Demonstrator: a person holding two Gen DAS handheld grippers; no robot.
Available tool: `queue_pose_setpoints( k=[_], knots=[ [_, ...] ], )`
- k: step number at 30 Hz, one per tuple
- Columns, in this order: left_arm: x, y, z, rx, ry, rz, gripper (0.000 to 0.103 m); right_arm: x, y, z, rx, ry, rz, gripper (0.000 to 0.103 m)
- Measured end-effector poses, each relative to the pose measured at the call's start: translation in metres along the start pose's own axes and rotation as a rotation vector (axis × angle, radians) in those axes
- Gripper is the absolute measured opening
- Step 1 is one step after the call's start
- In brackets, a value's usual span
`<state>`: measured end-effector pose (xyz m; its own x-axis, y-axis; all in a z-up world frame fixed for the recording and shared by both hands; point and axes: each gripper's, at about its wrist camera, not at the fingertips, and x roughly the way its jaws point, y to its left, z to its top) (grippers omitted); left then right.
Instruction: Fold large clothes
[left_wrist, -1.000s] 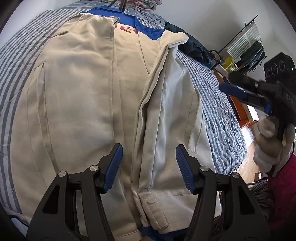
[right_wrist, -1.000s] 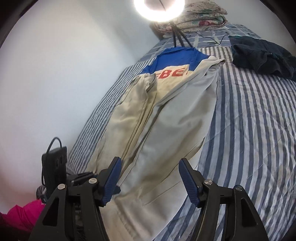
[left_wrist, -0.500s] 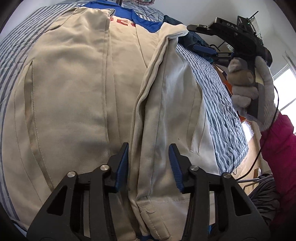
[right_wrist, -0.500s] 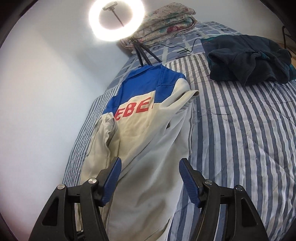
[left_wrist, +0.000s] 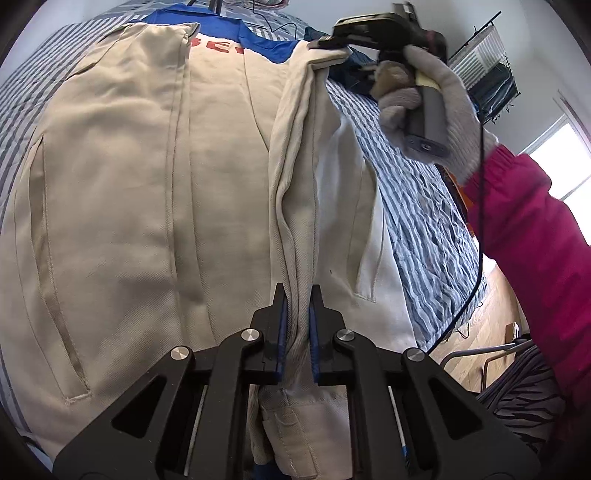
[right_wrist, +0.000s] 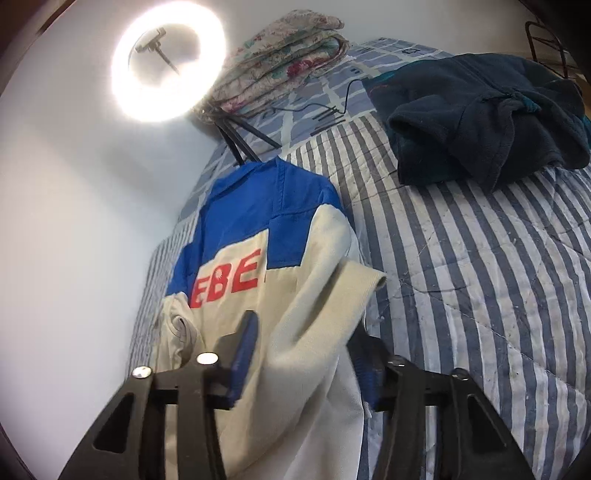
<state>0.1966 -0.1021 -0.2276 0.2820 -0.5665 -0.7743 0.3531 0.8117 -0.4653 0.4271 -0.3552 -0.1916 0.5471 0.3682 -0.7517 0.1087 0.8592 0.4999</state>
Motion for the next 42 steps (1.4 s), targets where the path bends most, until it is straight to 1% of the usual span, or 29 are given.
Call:
queue_pose_setpoints(
  k=[1, 4, 9, 12, 15, 18, 19, 20, 21, 22, 25, 27, 29, 30, 31, 33, 36, 38, 40, 41, 42],
  knots=[
    [-0.001, 0.000, -0.001, -0.004, -0.002, -0.001, 0.007, 0.002, 0.008, 0.000, -0.032, 0.003, -0.020, 0.013],
    [-0.002, 0.003, -0.004, -0.022, 0.002, -0.017, 0.007, 0.008, 0.041, 0.000, -0.142, 0.001, -0.064, 0.005],
    [-0.004, 0.004, -0.011, -0.050, 0.011, -0.046, 0.007, 0.033, 0.113, -0.013, -0.396, 0.025, -0.227, 0.002],
    [-0.005, 0.005, -0.014, -0.058, 0.016, -0.054, 0.006, 0.061, 0.152, -0.027, -0.532, 0.062, -0.290, 0.002],
    [-0.003, 0.012, -0.015, -0.078, 0.025, -0.038, 0.006, 0.092, 0.171, -0.039, -0.592, 0.103, -0.329, 0.002],
    [-0.001, 0.021, -0.015, -0.110, 0.041, -0.034, 0.006, 0.121, 0.172, -0.047, -0.600, 0.147, -0.368, 0.002],
    [0.000, 0.023, -0.015, -0.120, 0.046, -0.037, 0.006, 0.129, 0.169, -0.049, -0.591, 0.177, -0.352, 0.004],
    [0.000, 0.025, -0.015, -0.126, 0.050, -0.035, 0.006, 0.132, 0.166, -0.050, -0.577, 0.195, -0.327, 0.014],
    [0.000, 0.025, -0.016, -0.122, 0.050, -0.032, 0.006, 0.129, 0.163, -0.049, -0.554, 0.188, -0.292, 0.023],
    [0.000, 0.024, -0.016, -0.114, 0.050, -0.026, 0.006, 0.120, 0.159, -0.045, -0.522, 0.170, -0.239, 0.027],
    [-0.002, 0.022, -0.020, -0.103, 0.049, -0.024, 0.006, 0.080, 0.139, -0.034, -0.396, 0.114, -0.065, 0.028],
    [-0.002, 0.023, -0.020, -0.105, 0.048, -0.024, 0.006, 0.052, 0.124, -0.031, -0.340, 0.074, -0.027, 0.028],
    [-0.001, 0.026, -0.019, -0.114, 0.051, -0.028, 0.006, 0.033, 0.117, -0.037, -0.348, 0.062, -0.037, 0.024],
    [-0.001, 0.027, -0.018, -0.119, 0.053, -0.031, 0.006, 0.025, 0.115, -0.043, -0.368, 0.064, -0.048, 0.020],
    [0.000, 0.026, -0.018, -0.120, 0.054, -0.033, 0.006, 0.022, 0.115, -0.050, -0.391, 0.073, -0.068, 0.017],
    [-0.001, 0.025, -0.018, -0.114, 0.050, -0.029, 0.006, 0.022, 0.115, -0.066, -0.425, 0.095, -0.107, 0.014],
    [-0.003, 0.023, -0.022, -0.107, 0.047, -0.015, 0.006, 0.036, 0.122, -0.085, -0.462, 0.131, -0.132, 0.012],
    [-0.005, 0.022, -0.022, -0.103, 0.047, -0.009, 0.006, 0.048, 0.127, -0.095, -0.469, 0.153, -0.127, 0.012],
    [0.000, 0.011, -0.023, -0.101, 0.045, -0.002, 0.006, 0.066, 0.136, -0.105, -0.476, 0.173, -0.129, 0.011],
    [0.001, 0.009, -0.024, -0.095, 0.045, 0.003, 0.007, 0.074, 0.139, -0.110, -0.490, 0.182, -0.139, 0.011],
    [0.001, 0.008, -0.023, -0.089, 0.043, 0.014, 0.007, 0.083, 0.144, -0.116, -0.531, 0.180, -0.180, 0.011]
  ],
)
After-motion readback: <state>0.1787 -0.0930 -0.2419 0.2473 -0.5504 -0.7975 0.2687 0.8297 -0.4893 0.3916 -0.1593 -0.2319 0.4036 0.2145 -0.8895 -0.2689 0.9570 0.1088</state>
